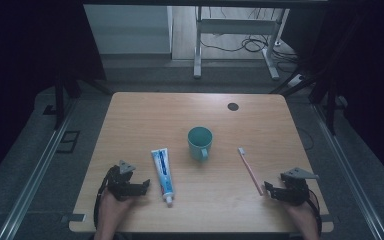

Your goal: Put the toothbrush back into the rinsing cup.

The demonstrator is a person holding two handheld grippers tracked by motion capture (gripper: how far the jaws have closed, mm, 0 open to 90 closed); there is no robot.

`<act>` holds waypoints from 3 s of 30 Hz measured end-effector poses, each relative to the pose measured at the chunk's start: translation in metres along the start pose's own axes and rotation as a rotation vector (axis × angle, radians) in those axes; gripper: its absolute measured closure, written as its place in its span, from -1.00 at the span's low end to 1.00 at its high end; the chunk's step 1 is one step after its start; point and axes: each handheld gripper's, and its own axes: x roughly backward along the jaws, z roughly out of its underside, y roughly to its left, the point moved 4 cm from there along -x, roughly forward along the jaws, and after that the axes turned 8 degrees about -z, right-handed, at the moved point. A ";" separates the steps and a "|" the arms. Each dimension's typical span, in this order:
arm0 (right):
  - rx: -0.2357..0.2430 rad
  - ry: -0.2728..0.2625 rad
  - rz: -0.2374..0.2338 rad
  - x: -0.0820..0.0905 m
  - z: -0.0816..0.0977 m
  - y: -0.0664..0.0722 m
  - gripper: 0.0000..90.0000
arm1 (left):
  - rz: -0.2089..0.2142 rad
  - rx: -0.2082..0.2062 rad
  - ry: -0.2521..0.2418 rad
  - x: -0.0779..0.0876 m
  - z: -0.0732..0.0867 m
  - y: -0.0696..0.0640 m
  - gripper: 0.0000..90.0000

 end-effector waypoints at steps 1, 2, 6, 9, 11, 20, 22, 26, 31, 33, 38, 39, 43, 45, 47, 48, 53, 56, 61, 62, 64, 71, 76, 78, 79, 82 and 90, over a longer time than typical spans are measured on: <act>0.000 0.000 0.000 0.000 0.000 0.000 -0.46 | 0.000 0.000 0.000 0.000 0.000 0.000 -0.92; 0.003 0.000 -0.001 0.000 0.000 0.000 -0.46 | -0.001 -0.001 -0.001 0.000 0.000 0.000 -0.92; 0.004 0.000 -0.003 0.000 0.000 0.000 -0.46 | -0.001 0.000 -0.001 -0.001 -0.001 0.000 -0.92; 0.006 0.001 -0.005 0.000 0.000 -0.001 -0.46 | -0.002 0.001 -0.001 -0.001 -0.001 0.000 -0.92; 0.007 0.001 -0.006 0.000 0.000 -0.001 -0.46 | -0.001 0.000 -0.002 -0.001 -0.001 0.000 -0.92; 0.017 0.001 -0.017 0.000 0.000 -0.002 -0.43 | -0.001 0.000 -0.002 -0.001 -0.001 0.000 -0.92; 0.017 0.000 -0.017 0.000 0.000 -0.002 -0.41 | -0.001 0.000 -0.002 -0.001 -0.001 0.000 -0.92; 0.018 -0.004 -0.020 0.001 0.000 -0.001 -0.29 | -0.001 0.000 -0.002 -0.001 -0.001 0.000 -0.92; 0.020 0.005 -0.030 0.001 -0.001 0.001 -0.24 | 0.000 -0.001 -0.001 -0.001 -0.001 0.000 -0.93; 0.014 0.009 -0.038 0.002 -0.002 0.002 -0.19 | 0.001 -0.001 -0.001 -0.001 -0.001 0.000 -0.93; -0.003 0.009 -0.059 0.005 -0.004 0.004 -0.04 | 0.000 -0.001 0.000 -0.002 -0.001 0.000 -0.93; -0.011 0.004 -0.070 0.006 -0.006 0.005 0.02 | 0.000 -0.001 0.000 -0.002 -0.001 0.000 -0.93; -0.010 -0.009 -0.106 0.011 -0.011 0.011 0.26 | 0.000 -0.002 0.001 -0.002 -0.002 0.000 -0.93; -0.002 -0.014 -0.116 0.013 -0.013 0.015 0.44 | -0.001 -0.002 0.000 -0.002 -0.002 0.000 -0.94; 0.005 -0.011 -0.128 0.014 -0.015 0.020 0.57 | 0.000 -0.001 0.000 -0.002 -0.002 0.000 -0.94; 0.009 -0.007 -0.130 0.014 -0.016 0.022 0.65 | 0.000 -0.001 0.000 -0.002 -0.002 0.000 -0.94; 0.027 -0.011 -0.186 0.016 -0.021 0.035 0.99 | -0.001 -0.001 0.001 -0.002 -0.002 0.000 -0.94; 0.044 -0.002 -0.223 0.014 -0.023 0.045 0.99 | -0.001 -0.001 0.001 -0.002 -0.002 0.000 -0.94; 0.072 0.045 -0.264 0.003 -0.020 0.058 0.99 | -0.001 -0.001 0.001 -0.002 -0.002 0.000 -0.94; 0.077 0.051 -0.269 0.002 -0.019 0.060 0.99 | -0.001 -0.001 0.001 -0.002 -0.002 0.000 -0.94; 0.083 0.062 -0.275 -0.001 -0.018 0.062 0.98 | -0.001 -0.001 0.001 -0.002 -0.002 0.000 -0.94; 0.074 0.088 -0.246 -0.004 -0.013 0.053 0.96 | -0.001 -0.001 0.001 -0.002 -0.002 0.000 -0.94; 0.061 0.090 -0.222 -0.003 -0.011 0.044 0.96 | 0.000 -0.001 0.001 -0.002 -0.002 0.000 -0.94; 0.058 0.087 -0.214 -0.002 -0.011 0.040 0.95 | -0.001 -0.001 0.001 -0.002 -0.002 0.000 -0.94; 0.057 0.086 -0.210 -0.001 -0.011 0.038 0.95 | -0.001 -0.001 0.001 -0.002 -0.002 0.000 -0.94; 0.051 0.085 -0.195 0.001 -0.010 0.033 0.95 | -0.001 -0.002 0.001 -0.002 -0.002 0.000 -0.94; 0.031 0.092 -0.184 0.003 -0.007 0.024 0.92 | -0.001 -0.002 0.001 -0.002 -0.002 0.000 -0.94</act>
